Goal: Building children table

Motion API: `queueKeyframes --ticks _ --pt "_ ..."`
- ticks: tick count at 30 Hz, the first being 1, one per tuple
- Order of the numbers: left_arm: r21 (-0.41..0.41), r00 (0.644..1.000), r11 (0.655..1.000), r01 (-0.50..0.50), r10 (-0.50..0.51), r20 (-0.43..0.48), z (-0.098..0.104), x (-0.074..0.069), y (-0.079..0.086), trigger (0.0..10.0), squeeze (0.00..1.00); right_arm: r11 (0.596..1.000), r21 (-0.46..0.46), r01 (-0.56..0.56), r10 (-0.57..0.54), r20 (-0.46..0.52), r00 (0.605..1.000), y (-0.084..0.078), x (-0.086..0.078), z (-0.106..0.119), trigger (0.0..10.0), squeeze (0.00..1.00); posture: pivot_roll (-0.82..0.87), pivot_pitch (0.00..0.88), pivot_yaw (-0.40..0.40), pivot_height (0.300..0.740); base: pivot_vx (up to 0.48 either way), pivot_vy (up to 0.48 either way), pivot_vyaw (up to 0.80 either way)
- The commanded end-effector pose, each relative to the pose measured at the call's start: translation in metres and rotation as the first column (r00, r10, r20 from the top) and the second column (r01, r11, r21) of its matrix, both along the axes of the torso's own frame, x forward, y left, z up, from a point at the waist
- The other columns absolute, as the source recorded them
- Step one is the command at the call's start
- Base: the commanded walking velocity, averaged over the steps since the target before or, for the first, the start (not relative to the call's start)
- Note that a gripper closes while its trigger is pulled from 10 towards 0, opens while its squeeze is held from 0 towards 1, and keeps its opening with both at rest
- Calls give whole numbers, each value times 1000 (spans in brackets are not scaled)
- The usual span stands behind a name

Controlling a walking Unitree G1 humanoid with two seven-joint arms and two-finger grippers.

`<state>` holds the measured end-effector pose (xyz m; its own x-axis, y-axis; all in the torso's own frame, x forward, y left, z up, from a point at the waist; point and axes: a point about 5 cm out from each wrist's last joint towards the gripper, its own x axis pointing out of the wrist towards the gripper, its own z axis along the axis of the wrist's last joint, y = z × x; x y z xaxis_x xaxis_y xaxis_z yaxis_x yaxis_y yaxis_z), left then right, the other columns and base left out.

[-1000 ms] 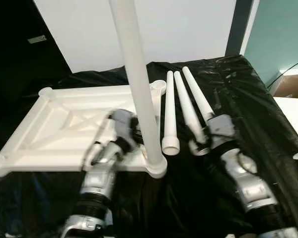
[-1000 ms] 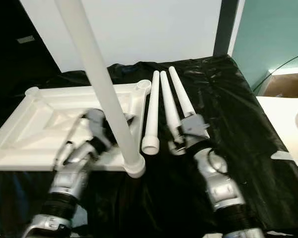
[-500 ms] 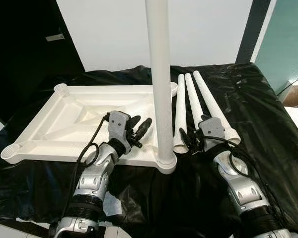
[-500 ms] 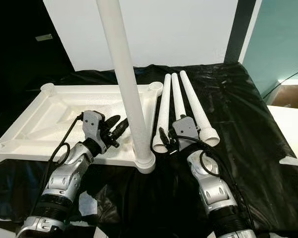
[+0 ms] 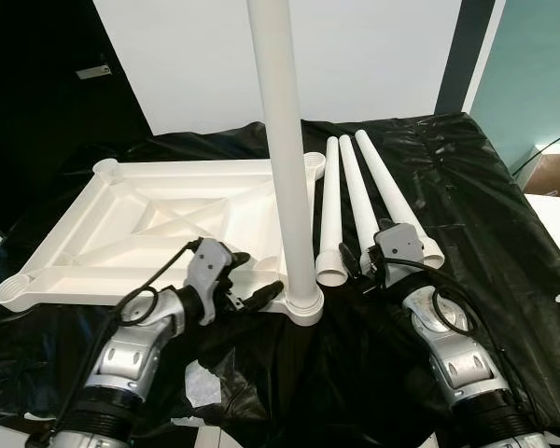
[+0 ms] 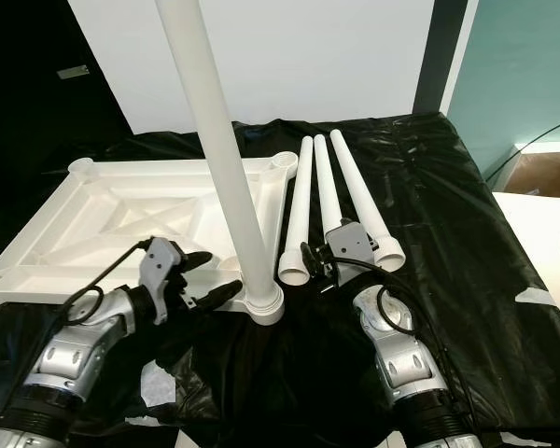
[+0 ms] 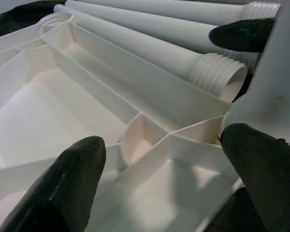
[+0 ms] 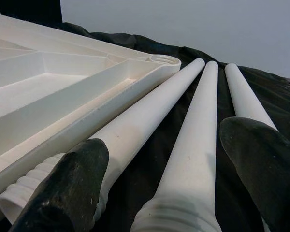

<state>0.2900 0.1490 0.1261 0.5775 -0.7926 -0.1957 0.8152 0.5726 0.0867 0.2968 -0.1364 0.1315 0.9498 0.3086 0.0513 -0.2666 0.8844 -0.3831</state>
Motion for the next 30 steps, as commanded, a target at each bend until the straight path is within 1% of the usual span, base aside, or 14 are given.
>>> queueKeyframes --ticks 1,2,3,4,5,6,8,12,18,22,26,28,29,30 --pt "12 996 996 83 -83 -44 -1 -1 5 10000 463 1000 -5 -11 11 -14 1000 4 1 -2 10000 0 37 0 90 740 0 0 0" --pt "12 996 996 83 -83 -44 -1 -1 5 10000 463 1000 -5 -11 11 -14 1000 4 1 -2 10000 0 37 0 90 740 0 0 0" --pt "33 994 995 98 -96 -54 -2 -2 7 10000 310 1000 -6 -11 11 -14 1000 4 1 -2 10000 0 35 0 91 740 0 0 0" --pt "33 994 995 98 -96 -54 -2 -2 7 10000 310 1000 -6 -11 11 -14 1000 4 1 -2 10000 0 35 0 91 740 0 0 0" --pt "65 991 991 116 -111 -78 -6 -2 9 10000 275 1000 -6 -10 10 -15 1000 4 1 -2 10000 0 35 0 91 740 0 0 0" --pt "65 991 991 116 -111 -78 -6 -2 9 10000 275 1000 -6 -10 10 -15 1000 4 1 -2 10000 0 35 0 91 740 0 0 0" --pt "103 980 982 159 -145 -133 -13 -4 15 10000 282 1000 -7 -7 7 -17 1000 3 1 -3 10000 0 35 0 91 740 0 0 0" --pt "108 966 973 203 -181 -185 -15 -5 21 10000 290 1000 -9 -3 3 -18 1000 2 0 -3 10000 0 23 0 94 740 0 0 0" --pt "110 956 969 221 -194 -219 -17 -5 26 10000 310 1000 -11 -1 1 -18 1000 1 0 -3 10000 0 20 0 92 740 0 0 0" --pt "85 944 966 245 -218 -250 -15 -7 33 10000 318 1000 -16 -1 1 -14 1000 0 0 -2 10000 0 18 0 88 740 0 0 0" --pt "47 940 967 252 -233 -249 -11 -7 37 10000 322 1000 -21 -1 1 -13 1000 -1 1 -2 10000 0 16 0 84 740 0 0 0" --pt "46 942 967 249 -231 -244 -10 -7 38 10000 314 1000 -22 -2 2 -13 1000 -1 1 -2 10000 0 16 0 84 740 0 0 0" --pt "68 943 966 250 -227 -243 -12 -7 39 10000 302 1000 -24 -3 3 -13 1000 -1 1 -2 10000 0 16 0 83 740 0 0 0" --pt "138 945 958 250 -210 -251 -20 -7 40 10000 290 1000 -25 -4 4 -13 1000 -1 1 -2 10000 0 14 0 83 740 0 0 0"
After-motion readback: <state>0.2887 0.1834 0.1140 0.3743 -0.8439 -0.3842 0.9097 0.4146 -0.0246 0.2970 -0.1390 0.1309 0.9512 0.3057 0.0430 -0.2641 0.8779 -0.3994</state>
